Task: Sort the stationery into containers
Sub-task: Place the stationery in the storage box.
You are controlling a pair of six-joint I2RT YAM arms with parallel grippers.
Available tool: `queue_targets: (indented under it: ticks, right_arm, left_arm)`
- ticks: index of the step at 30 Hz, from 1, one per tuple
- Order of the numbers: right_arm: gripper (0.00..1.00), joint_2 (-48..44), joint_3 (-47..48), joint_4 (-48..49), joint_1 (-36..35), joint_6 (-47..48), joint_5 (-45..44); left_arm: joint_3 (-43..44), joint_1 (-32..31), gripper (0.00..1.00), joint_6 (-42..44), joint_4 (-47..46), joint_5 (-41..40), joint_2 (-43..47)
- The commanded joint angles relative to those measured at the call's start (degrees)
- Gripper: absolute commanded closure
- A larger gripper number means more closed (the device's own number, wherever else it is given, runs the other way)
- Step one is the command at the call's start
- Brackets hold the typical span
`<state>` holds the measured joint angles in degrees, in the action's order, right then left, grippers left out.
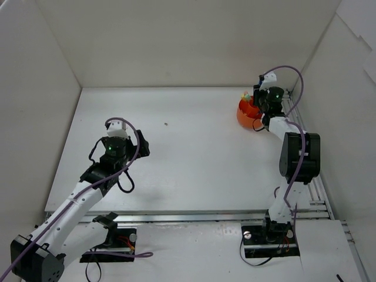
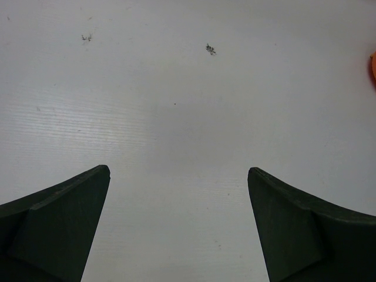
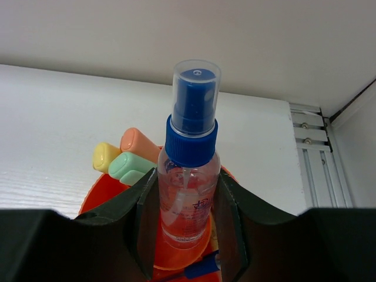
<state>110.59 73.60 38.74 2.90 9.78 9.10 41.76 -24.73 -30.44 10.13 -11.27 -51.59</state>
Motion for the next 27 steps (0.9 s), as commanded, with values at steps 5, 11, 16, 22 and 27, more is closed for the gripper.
queue_targets:
  ticks: [5,11,16,22,27]
  right_arm:
    - [0.99,1.38,3.65,4.94,-2.10,2.88,0.13]
    - [0.75,2.71,3.31,5.03,-2.19,0.77,-1.81]
    - [0.41,-0.62,1.64,5.20,-2.19,-1.25,-1.90]
    - [0.30,-10.46,-2.14,5.47,-2.72,-2.75,-1.63]
    - [0.02,-22.04,-6.70,5.38,-2.72,-5.29,-2.16]
  left_arm:
    - [3.94,0.30,0.00,0.73,-3.72,0.98,-1.40]
    - [4.30,0.30,0.00,0.90,-3.71,1.07,-2.02]
    - [4.91,0.82,0.00,0.99,-3.36,1.60,-2.20]
    - [4.39,0.82,0.00,0.82,-3.10,2.56,-0.01]
    - [3.24,0.82,0.00,0.38,-2.66,3.44,2.98]
